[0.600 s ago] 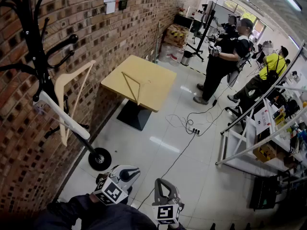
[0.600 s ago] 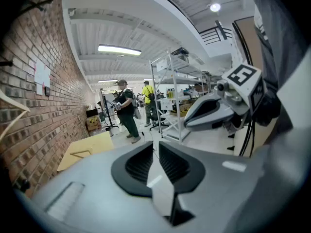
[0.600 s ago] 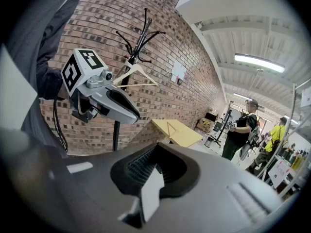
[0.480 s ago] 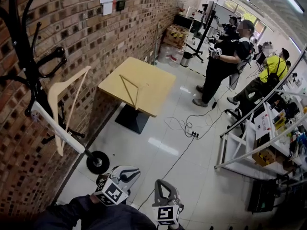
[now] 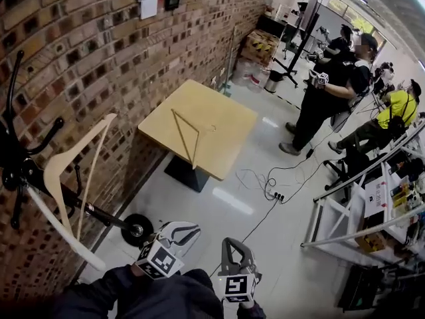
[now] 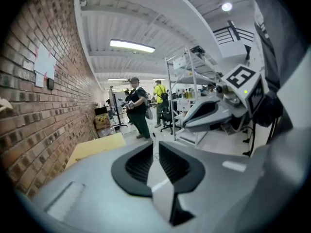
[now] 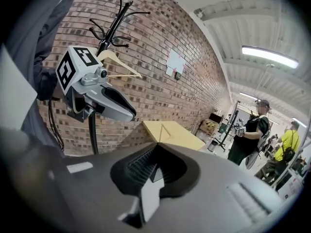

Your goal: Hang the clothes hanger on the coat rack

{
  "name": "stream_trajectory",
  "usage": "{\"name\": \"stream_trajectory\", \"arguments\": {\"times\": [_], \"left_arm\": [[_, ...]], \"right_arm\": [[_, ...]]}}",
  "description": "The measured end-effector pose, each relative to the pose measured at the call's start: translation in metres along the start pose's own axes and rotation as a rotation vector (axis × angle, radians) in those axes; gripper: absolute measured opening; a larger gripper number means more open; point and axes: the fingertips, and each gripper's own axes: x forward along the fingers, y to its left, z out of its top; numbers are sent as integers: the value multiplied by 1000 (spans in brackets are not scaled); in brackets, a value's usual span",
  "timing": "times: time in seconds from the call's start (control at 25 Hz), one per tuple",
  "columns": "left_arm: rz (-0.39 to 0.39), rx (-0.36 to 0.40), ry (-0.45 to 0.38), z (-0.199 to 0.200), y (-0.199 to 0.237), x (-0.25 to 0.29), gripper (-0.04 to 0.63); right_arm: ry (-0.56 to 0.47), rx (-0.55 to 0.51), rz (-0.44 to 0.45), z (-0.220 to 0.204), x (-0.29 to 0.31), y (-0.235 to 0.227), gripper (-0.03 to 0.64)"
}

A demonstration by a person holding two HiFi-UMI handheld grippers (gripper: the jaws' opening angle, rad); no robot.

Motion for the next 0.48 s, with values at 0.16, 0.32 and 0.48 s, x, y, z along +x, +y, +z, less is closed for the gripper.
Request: {"name": "stream_trajectory", "arguments": {"times": [0.16,0.32,0.48], "left_arm": [[27,-46,28,-9,29,24,13],[82,-91,31,-9,65,53,14],[139,-141,62,-7,104,95,15]], "right_arm": [[-2,-4,50,5,35,-19,6],[-14,-15,111,5,78,-46,6],[-38,-26,190,3,132,-78,6]]}}
